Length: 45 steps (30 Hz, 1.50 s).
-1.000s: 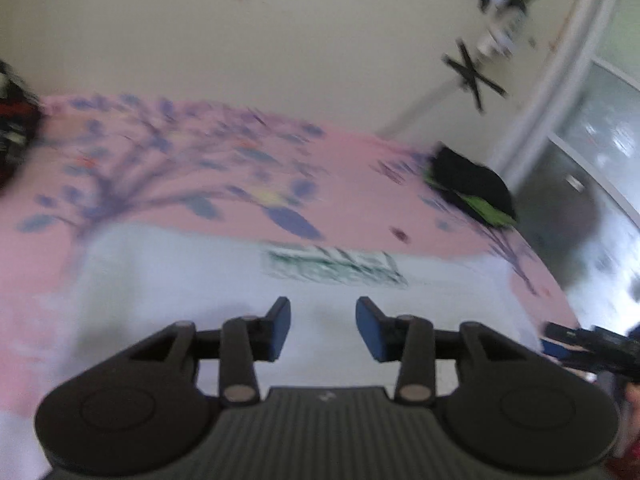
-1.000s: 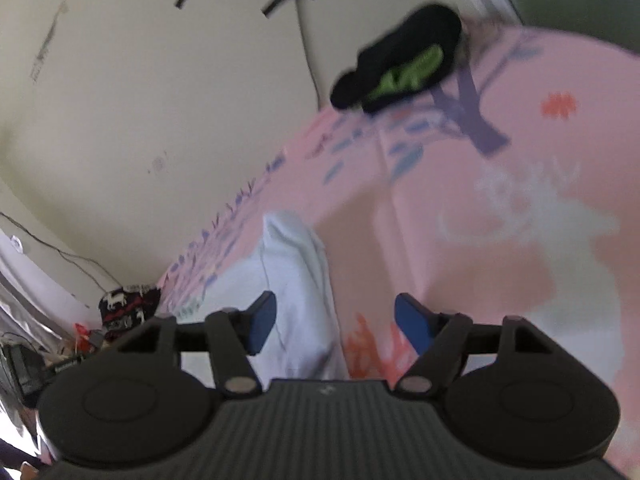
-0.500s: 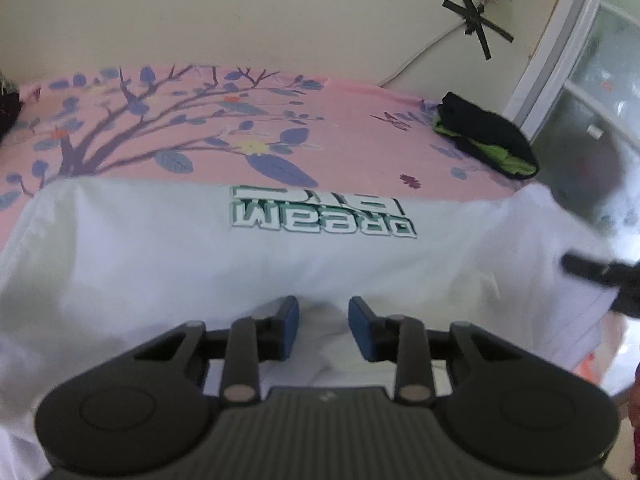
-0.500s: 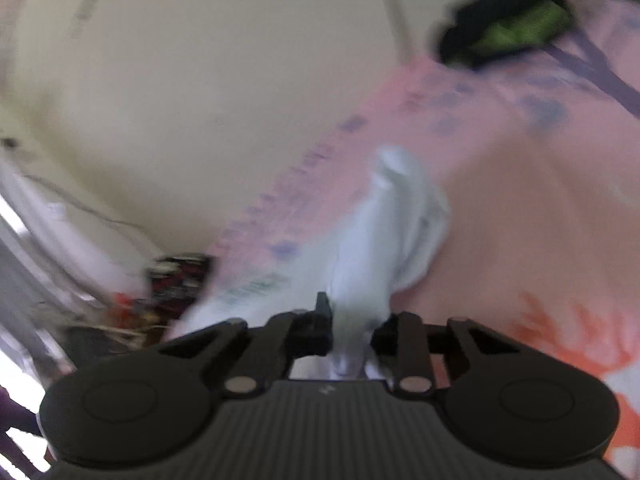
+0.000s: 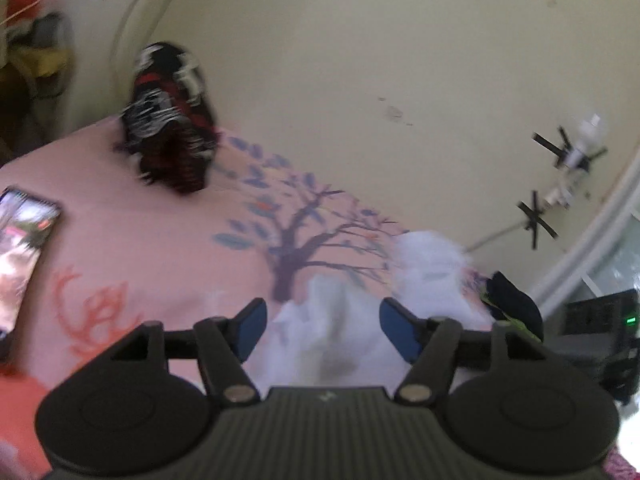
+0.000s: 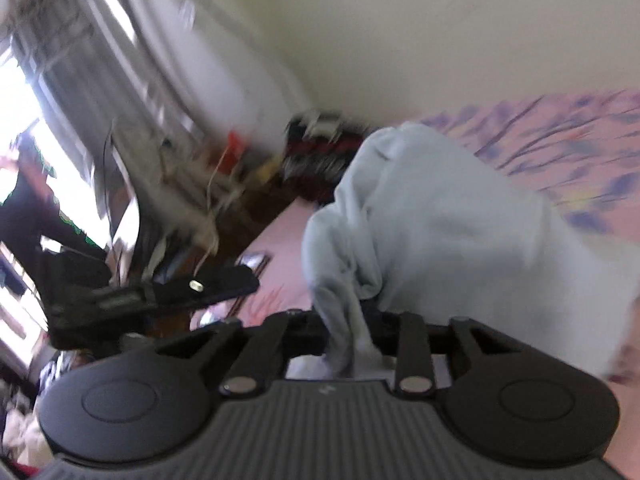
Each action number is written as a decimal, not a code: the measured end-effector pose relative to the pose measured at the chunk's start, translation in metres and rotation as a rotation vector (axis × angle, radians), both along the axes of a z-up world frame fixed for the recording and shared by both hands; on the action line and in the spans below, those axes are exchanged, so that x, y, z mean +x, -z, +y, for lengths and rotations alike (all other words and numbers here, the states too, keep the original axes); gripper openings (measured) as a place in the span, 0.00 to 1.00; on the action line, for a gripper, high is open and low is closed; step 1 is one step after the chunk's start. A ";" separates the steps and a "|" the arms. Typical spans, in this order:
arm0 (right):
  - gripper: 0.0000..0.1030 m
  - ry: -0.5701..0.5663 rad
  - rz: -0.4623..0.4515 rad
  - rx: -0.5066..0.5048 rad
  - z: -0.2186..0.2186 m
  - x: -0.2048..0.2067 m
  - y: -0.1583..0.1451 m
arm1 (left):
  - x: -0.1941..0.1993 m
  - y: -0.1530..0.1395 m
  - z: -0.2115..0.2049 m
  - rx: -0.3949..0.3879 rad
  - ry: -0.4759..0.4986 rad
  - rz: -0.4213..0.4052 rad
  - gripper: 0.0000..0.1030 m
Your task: Fold small clothes
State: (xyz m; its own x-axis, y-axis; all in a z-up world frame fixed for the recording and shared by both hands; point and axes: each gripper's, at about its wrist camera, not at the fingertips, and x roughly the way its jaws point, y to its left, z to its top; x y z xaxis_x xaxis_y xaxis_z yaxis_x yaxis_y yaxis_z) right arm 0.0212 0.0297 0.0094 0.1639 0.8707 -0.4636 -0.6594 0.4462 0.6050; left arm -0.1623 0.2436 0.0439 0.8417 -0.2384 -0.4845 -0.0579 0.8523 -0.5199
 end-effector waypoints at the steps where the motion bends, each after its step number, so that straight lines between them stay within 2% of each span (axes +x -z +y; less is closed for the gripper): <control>1: 0.73 -0.057 0.027 -0.020 0.015 0.002 0.009 | 0.001 0.002 0.002 -0.004 -0.004 0.011 0.65; 3: 0.72 -0.117 0.089 -0.025 0.020 0.000 0.016 | 0.004 0.007 0.005 -0.005 -0.006 0.024 0.65; 4: 0.69 -0.146 0.079 -0.010 0.016 -0.003 0.012 | 0.005 0.008 0.004 -0.007 0.000 0.023 0.65; 6: 0.68 -0.150 -0.002 0.023 -0.005 -0.012 -0.006 | 0.012 0.011 0.004 -0.016 0.016 0.019 0.69; 9: 0.66 -0.018 -0.133 0.063 -0.043 -0.009 -0.036 | 0.028 0.015 -0.008 -0.020 0.058 0.024 0.69; 10: 0.65 0.032 -0.149 0.061 -0.049 -0.003 -0.042 | 0.031 0.016 -0.012 -0.014 0.071 0.030 0.69; 12: 0.60 0.082 -0.124 0.057 -0.051 0.017 -0.040 | 0.038 0.019 -0.025 0.017 0.092 0.045 0.67; 13: 0.56 0.088 -0.090 0.049 -0.045 0.028 -0.032 | 0.042 0.021 -0.033 0.048 0.097 0.061 0.63; 14: 0.51 0.085 -0.021 0.033 -0.030 0.043 -0.018 | 0.044 0.025 -0.040 0.080 0.100 0.087 0.47; 15: 0.50 0.057 0.073 0.013 -0.016 0.058 0.001 | 0.045 0.030 -0.047 0.122 0.102 0.118 0.23; 16: 0.50 0.014 0.175 -0.023 0.004 0.070 0.027 | 0.046 0.034 -0.053 0.179 0.096 0.152 0.16; 17: 0.49 0.008 0.166 -0.047 0.018 0.071 0.040 | 0.044 0.039 -0.059 0.243 0.077 0.173 0.12; 18: 0.49 0.001 0.106 -0.041 0.022 0.066 0.040 | 0.041 0.042 -0.061 0.278 0.070 0.172 0.11; 21: 0.51 -0.022 0.086 -0.087 0.025 0.063 0.027 | 0.034 0.039 -0.060 0.276 0.079 0.172 0.10; 23: 0.54 -0.024 0.098 -0.045 0.002 0.063 0.020 | 0.029 0.030 -0.055 0.251 0.083 0.154 0.14; 24: 0.58 -0.016 0.096 0.007 -0.016 0.061 0.014 | 0.026 0.025 -0.052 0.245 0.074 0.138 0.20; 25: 0.69 0.000 0.076 0.056 -0.038 0.057 0.009 | 0.022 0.019 -0.048 0.249 0.055 0.123 0.31; 26: 0.76 0.038 0.043 0.088 -0.064 0.051 0.006 | 0.021 0.014 -0.045 0.256 0.038 0.115 0.61; 27: 0.79 0.086 0.014 0.092 -0.086 0.046 0.004 | 0.021 0.011 -0.042 0.265 0.021 0.105 0.83; 28: 0.82 0.133 -0.007 0.080 -0.106 0.039 0.005 | 0.022 0.010 -0.041 0.270 0.019 0.100 0.88; 30: 0.84 0.202 -0.016 0.044 -0.140 0.027 0.015 | 0.033 0.012 -0.043 0.255 0.059 0.126 0.90; 33: 0.84 0.230 0.040 -0.014 -0.160 0.017 0.039 | 0.051 0.025 -0.051 0.229 0.109 0.186 0.91; 37: 0.83 0.197 0.082 -0.018 -0.137 0.015 0.062 | 0.063 0.043 -0.072 0.261 0.131 0.234 0.91; 39: 0.80 0.173 0.036 -0.007 -0.116 0.015 0.064 | 0.062 0.050 -0.081 0.276 0.117 0.222 0.96; 41: 0.79 0.184 -0.014 -0.025 -0.093 0.017 0.062 | 0.059 0.054 -0.088 0.301 0.089 0.201 0.96; 42: 0.75 0.186 -0.048 -0.040 -0.081 0.018 0.060 | 0.057 0.056 -0.091 0.308 0.078 0.190 0.94; 43: 0.63 0.190 -0.086 -0.067 -0.072 0.022 0.059 | 0.057 0.056 -0.093 0.318 0.064 0.180 0.91; 44: 0.51 0.196 -0.106 -0.085 -0.069 0.026 0.058 | 0.058 0.055 -0.095 0.327 0.051 0.181 0.81; 45: 0.46 0.201 -0.099 -0.082 -0.069 0.033 0.058 | 0.061 0.053 -0.097 0.326 0.050 0.188 0.69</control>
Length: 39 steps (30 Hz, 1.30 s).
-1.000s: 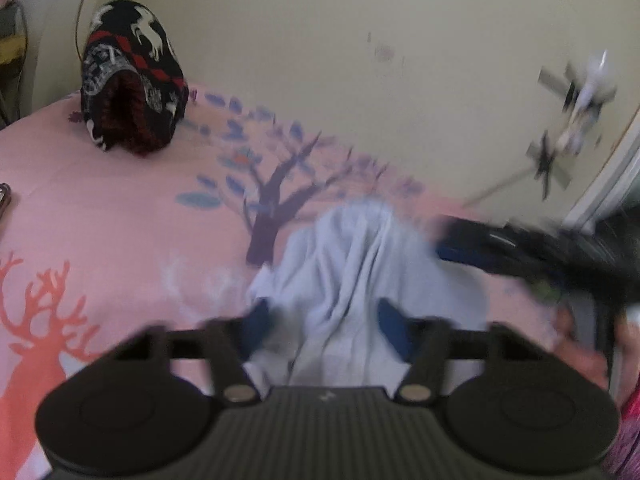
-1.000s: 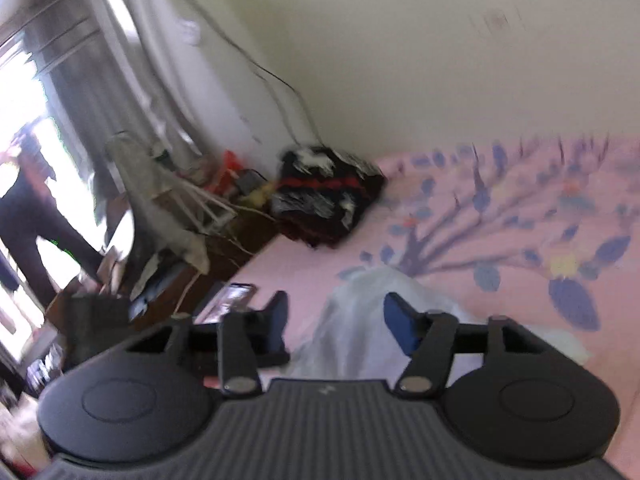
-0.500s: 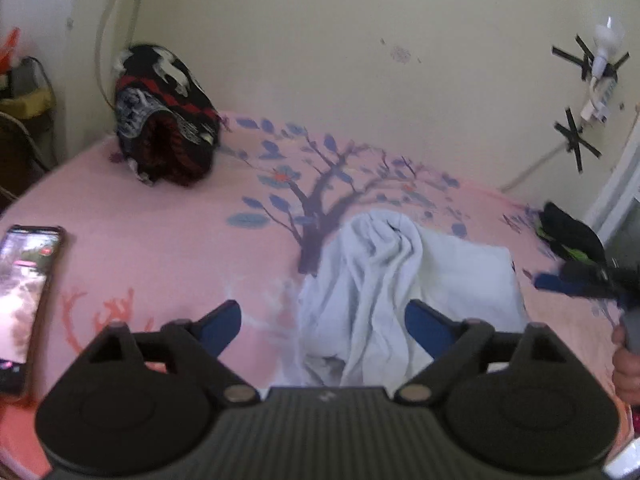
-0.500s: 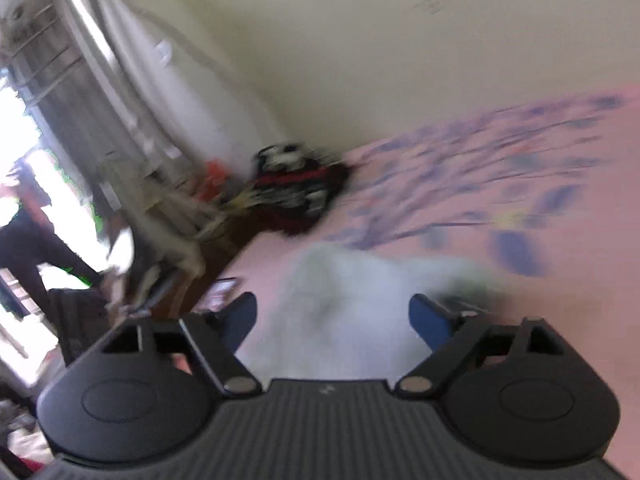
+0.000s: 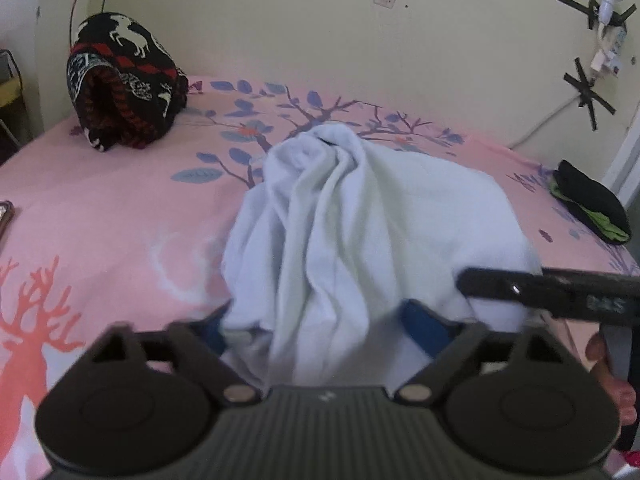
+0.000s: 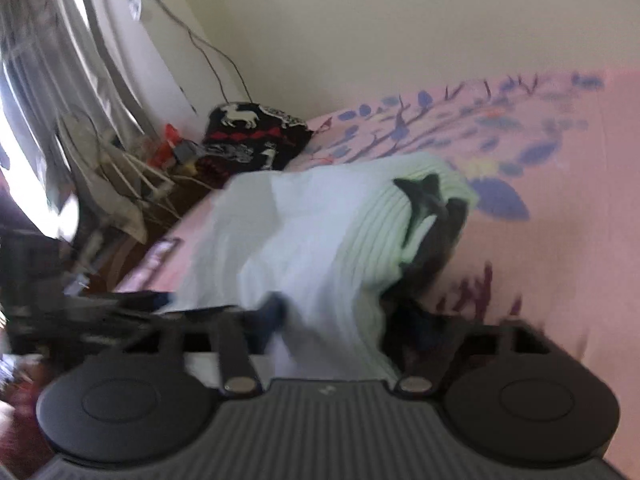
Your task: Fold small clothes
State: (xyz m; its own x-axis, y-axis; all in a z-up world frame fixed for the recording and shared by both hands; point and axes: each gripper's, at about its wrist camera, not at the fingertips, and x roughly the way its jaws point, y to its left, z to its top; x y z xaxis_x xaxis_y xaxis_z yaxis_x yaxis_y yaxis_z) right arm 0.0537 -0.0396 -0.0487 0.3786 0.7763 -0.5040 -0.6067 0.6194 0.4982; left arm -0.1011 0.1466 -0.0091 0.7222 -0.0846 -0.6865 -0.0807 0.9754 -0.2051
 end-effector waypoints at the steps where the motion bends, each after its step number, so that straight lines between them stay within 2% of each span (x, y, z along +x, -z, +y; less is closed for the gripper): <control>1: 0.33 0.009 0.023 0.020 -0.006 0.008 0.000 | 0.005 -0.003 -0.002 -0.013 0.002 0.011 0.65; 2: 0.23 0.020 0.039 0.045 -0.015 0.015 -0.002 | 0.013 -0.006 -0.005 -0.030 0.005 0.028 0.58; 4: 0.18 0.052 0.013 0.068 -0.032 0.021 -0.010 | 0.034 -0.014 -0.016 -0.045 0.023 0.052 0.49; 6: 0.17 0.105 -0.041 0.069 -0.053 0.024 -0.023 | 0.059 -0.025 -0.040 -0.030 0.072 0.033 0.37; 9: 0.17 0.221 -0.111 0.049 -0.094 0.034 -0.037 | 0.101 -0.035 -0.081 -0.043 0.147 -0.002 0.35; 12: 0.17 0.334 -0.122 0.024 -0.144 0.052 -0.036 | 0.145 -0.029 -0.124 -0.090 0.217 0.011 0.36; 13: 0.17 0.354 -0.111 0.015 -0.156 0.058 -0.032 | 0.155 -0.024 -0.136 -0.087 0.228 0.019 0.37; 14: 0.22 0.367 -0.081 0.021 -0.169 0.065 -0.024 | 0.164 -0.017 -0.150 -0.058 0.230 0.028 0.45; 15: 0.28 0.362 -0.036 0.047 -0.179 0.073 -0.013 | 0.170 -0.012 -0.162 -0.004 0.217 0.030 0.54; 16: 0.39 0.356 0.020 0.087 -0.190 0.079 0.001 | 0.173 -0.008 -0.175 0.075 0.201 0.023 0.60; 18: 0.45 0.370 0.062 0.143 -0.202 0.083 0.027 | 0.170 -0.001 -0.194 0.214 0.177 -0.021 0.79; 19: 0.46 0.385 0.124 0.200 -0.210 0.087 0.033 | 0.165 0.003 -0.196 0.255 0.164 -0.048 0.83; 20: 0.51 0.372 0.108 0.256 -0.214 0.086 0.032 | 0.160 0.007 -0.198 0.289 0.148 -0.080 0.91; 21: 0.56 0.379 0.076 0.280 -0.217 0.081 0.030 | 0.157 0.009 -0.196 0.283 0.136 -0.088 0.91; 23: 0.69 0.414 0.043 0.266 -0.219 0.077 0.028 | 0.160 0.008 -0.187 0.222 0.133 -0.070 0.92; 26: 0.70 0.385 0.069 0.268 -0.215 0.080 0.030 | 0.162 0.010 -0.170 0.127 0.128 -0.032 0.96; 27: 0.70 0.386 0.062 0.268 -0.215 0.080 0.030 | 0.165 0.011 -0.170 0.118 0.131 -0.032 0.96; 33: 0.72 0.425 0.066 0.291 -0.219 0.083 0.034 | 0.167 0.012 -0.170 0.126 0.139 -0.024 1.00; 39: 0.75 0.461 0.112 0.369 -0.235 0.080 0.041 | 0.165 0.013 -0.171 0.142 0.166 -0.022 1.00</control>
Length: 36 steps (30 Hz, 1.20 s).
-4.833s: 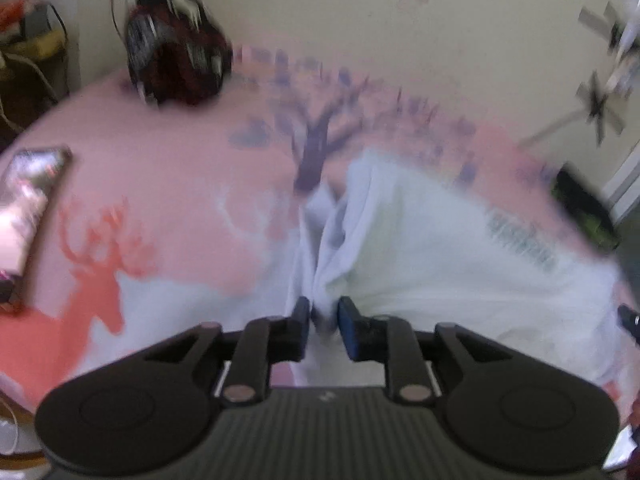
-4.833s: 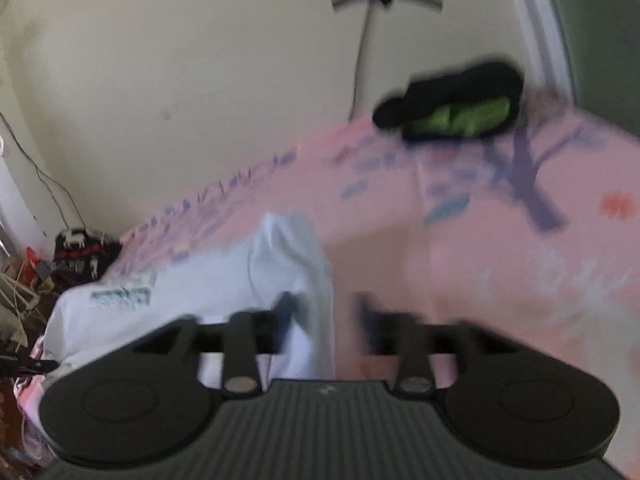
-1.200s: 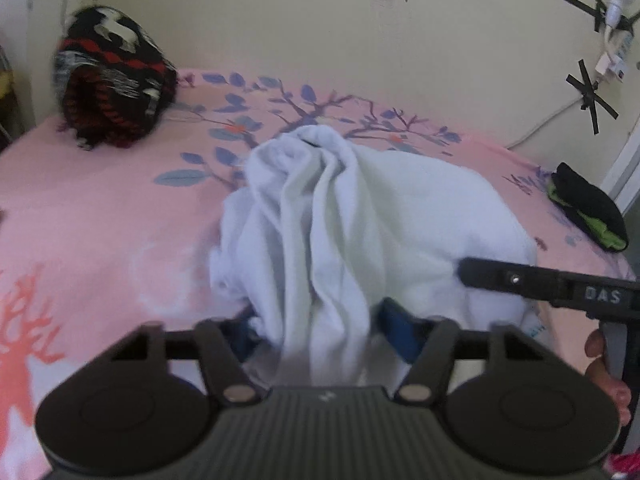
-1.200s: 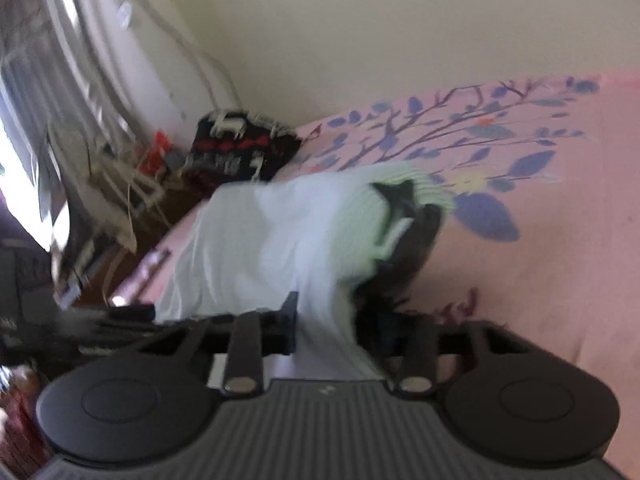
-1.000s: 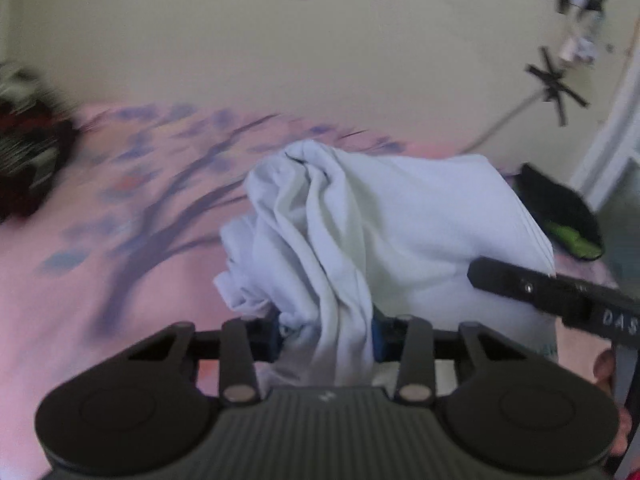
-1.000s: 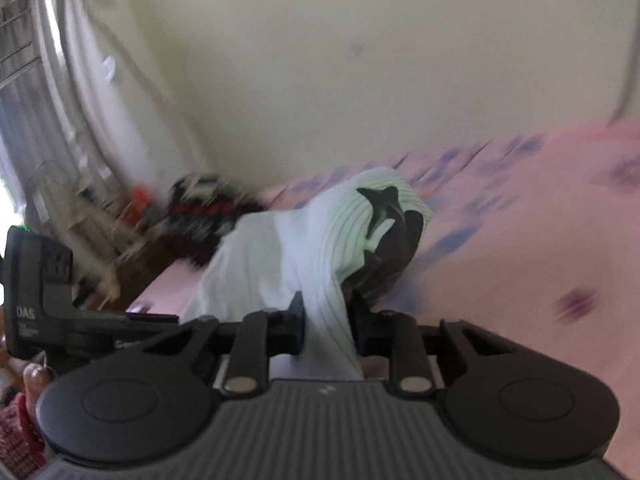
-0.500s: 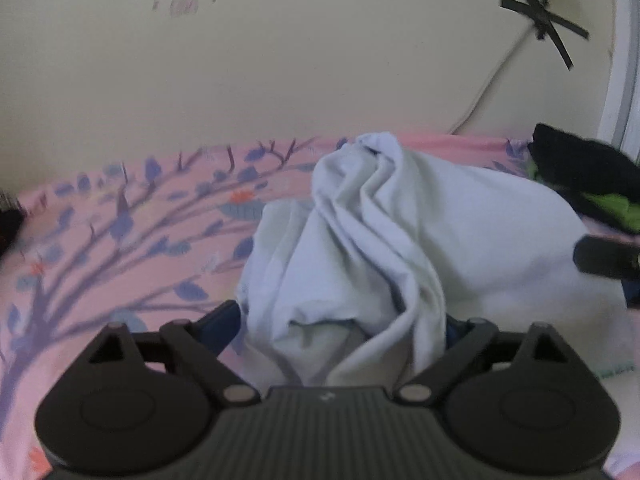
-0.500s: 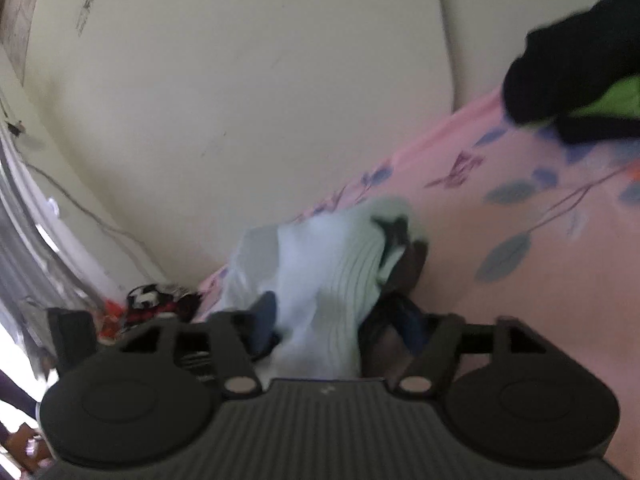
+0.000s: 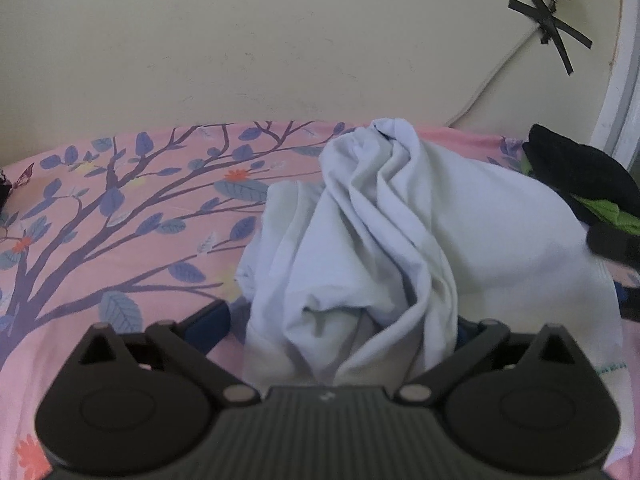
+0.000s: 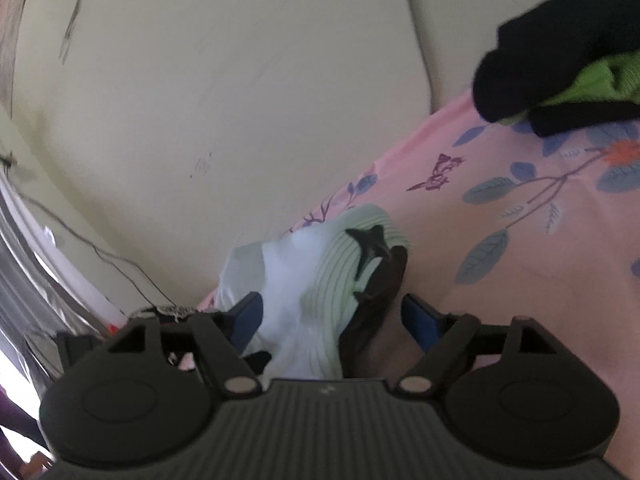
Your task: Fold small clothes
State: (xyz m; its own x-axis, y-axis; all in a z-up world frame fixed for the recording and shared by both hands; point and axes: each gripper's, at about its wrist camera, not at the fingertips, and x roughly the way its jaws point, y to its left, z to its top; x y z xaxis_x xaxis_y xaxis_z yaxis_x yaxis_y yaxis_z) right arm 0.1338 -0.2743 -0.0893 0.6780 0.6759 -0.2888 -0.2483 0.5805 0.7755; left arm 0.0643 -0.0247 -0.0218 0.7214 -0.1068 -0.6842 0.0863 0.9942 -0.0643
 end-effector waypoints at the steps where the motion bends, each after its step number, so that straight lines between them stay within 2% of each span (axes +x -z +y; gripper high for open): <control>1: 0.75 0.000 0.001 0.017 -0.002 0.000 0.001 | 0.000 0.000 0.000 0.003 0.010 0.001 1.00; 12: 0.77 0.001 -0.003 0.026 -0.004 -0.002 -0.002 | -0.003 0.000 0.001 0.017 0.051 0.006 1.00; 15: 0.80 0.028 -0.008 -0.016 0.000 -0.012 -0.004 | -0.006 -0.001 0.005 -0.003 0.052 0.005 1.00; 21: 0.82 0.030 -0.007 -0.120 0.009 -0.033 -0.008 | -0.009 -0.004 0.018 -0.104 0.064 -0.002 1.00; 25: 0.83 0.018 -0.008 -0.185 0.019 -0.036 -0.009 | -0.008 -0.004 0.017 -0.097 0.066 0.000 1.00; 29: 0.83 0.019 -0.005 -0.180 0.018 -0.035 -0.009 | -0.007 -0.005 0.018 -0.096 0.069 0.008 1.00; 34: 0.82 -0.005 0.015 -0.172 0.029 -0.028 -0.011 | -0.003 -0.007 0.030 -0.109 0.026 0.021 0.99; 36: 0.81 -0.028 0.015 -0.173 0.041 -0.025 -0.012 | -0.003 -0.007 0.029 -0.100 0.029 0.021 0.95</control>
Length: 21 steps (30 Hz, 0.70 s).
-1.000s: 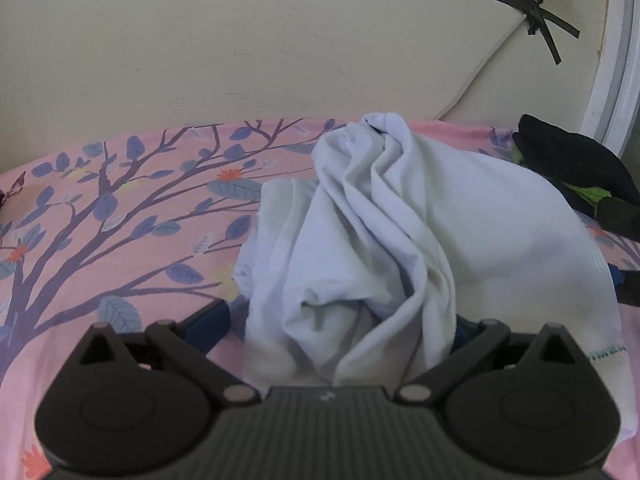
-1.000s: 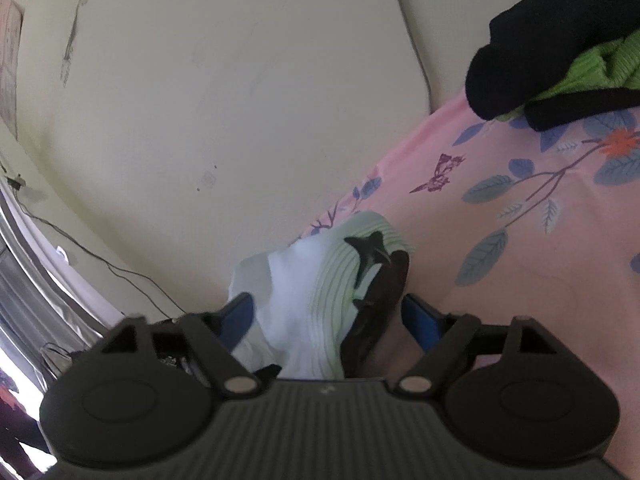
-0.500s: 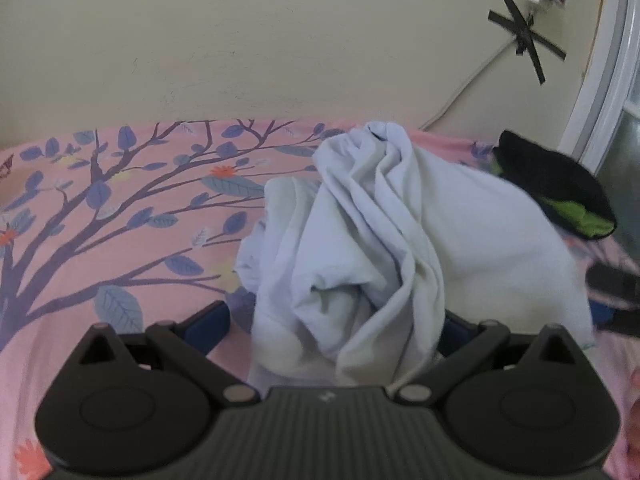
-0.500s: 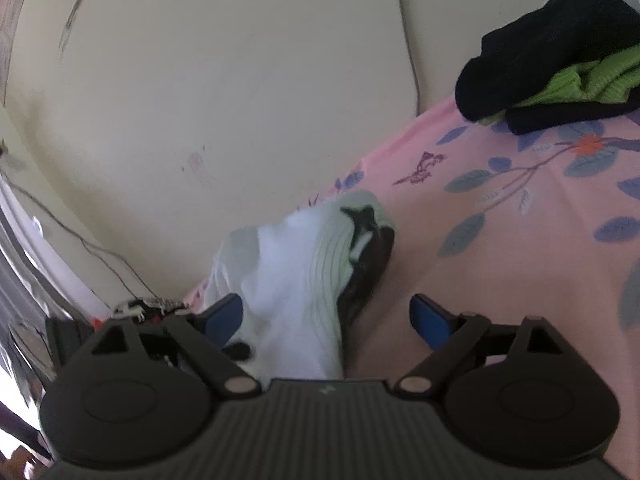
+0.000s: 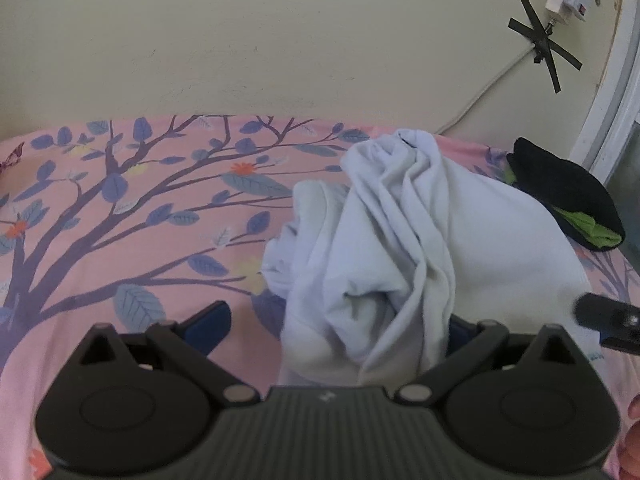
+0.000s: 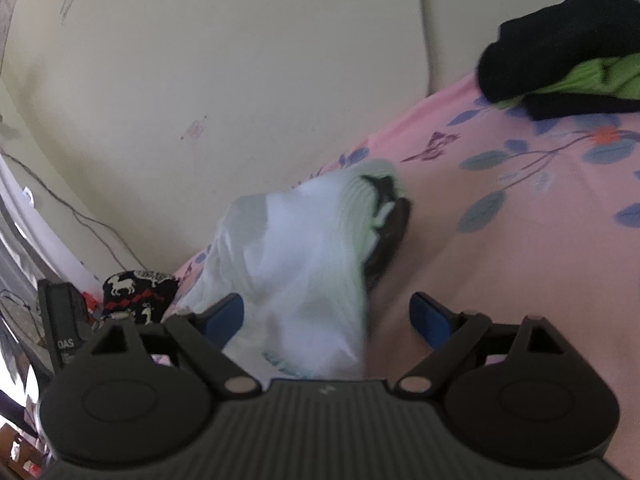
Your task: Fold small clothes
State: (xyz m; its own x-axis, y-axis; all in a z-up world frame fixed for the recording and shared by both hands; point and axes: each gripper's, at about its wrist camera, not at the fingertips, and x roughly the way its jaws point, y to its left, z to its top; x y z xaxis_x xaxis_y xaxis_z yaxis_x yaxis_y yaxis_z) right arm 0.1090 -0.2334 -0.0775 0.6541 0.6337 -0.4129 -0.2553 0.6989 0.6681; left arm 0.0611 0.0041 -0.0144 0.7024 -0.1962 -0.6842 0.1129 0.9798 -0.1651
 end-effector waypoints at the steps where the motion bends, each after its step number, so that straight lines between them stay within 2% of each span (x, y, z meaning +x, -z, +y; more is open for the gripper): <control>1: 0.78 -0.017 -0.004 -0.015 0.009 0.001 -0.001 | -0.001 0.000 -0.003 0.011 0.009 -0.003 0.91; 2: 0.71 -0.034 -0.008 -0.046 0.019 0.002 -0.003 | -0.003 -0.002 -0.006 0.018 0.026 -0.006 0.80; 3: 0.70 -0.040 -0.025 -0.101 0.029 0.001 -0.006 | -0.006 -0.003 -0.010 0.022 0.054 -0.008 0.67; 5: 0.58 -0.052 -0.055 -0.193 0.043 -0.002 -0.010 | -0.009 -0.005 -0.017 0.032 0.091 -0.012 0.53; 7: 0.48 -0.045 -0.057 -0.211 0.044 -0.004 -0.009 | -0.011 -0.008 -0.018 0.040 0.102 -0.024 0.50; 9: 0.38 -0.024 -0.049 -0.195 0.039 -0.004 -0.008 | -0.009 -0.013 -0.010 0.007 0.096 -0.030 0.50; 11: 0.23 -0.009 -0.067 -0.196 0.038 -0.007 -0.008 | -0.008 -0.017 0.000 -0.030 0.070 -0.034 0.55; 13: 0.19 -0.001 -0.106 -0.223 0.042 -0.013 -0.011 | -0.008 -0.021 0.010 -0.065 0.036 -0.039 0.65; 15: 0.17 0.007 -0.143 -0.260 0.047 -0.019 -0.014 | -0.010 -0.025 0.016 -0.084 0.002 -0.056 0.82; 18: 0.17 0.007 -0.161 -0.284 0.050 -0.021 -0.015 | -0.010 -0.027 0.020 -0.082 -0.025 -0.071 1.00; 21: 0.18 0.006 -0.151 -0.277 0.048 -0.020 -0.015 | -0.001 -0.016 0.015 -0.051 -0.039 0.007 0.98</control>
State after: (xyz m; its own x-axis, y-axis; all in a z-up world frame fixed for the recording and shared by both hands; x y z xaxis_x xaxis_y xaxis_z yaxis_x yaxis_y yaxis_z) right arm 0.0895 -0.1856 -0.0622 0.7246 0.5064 -0.4674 -0.3322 0.8510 0.4068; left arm 0.0606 0.0195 0.0015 0.7053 -0.2036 -0.6790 0.0737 0.9737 -0.2155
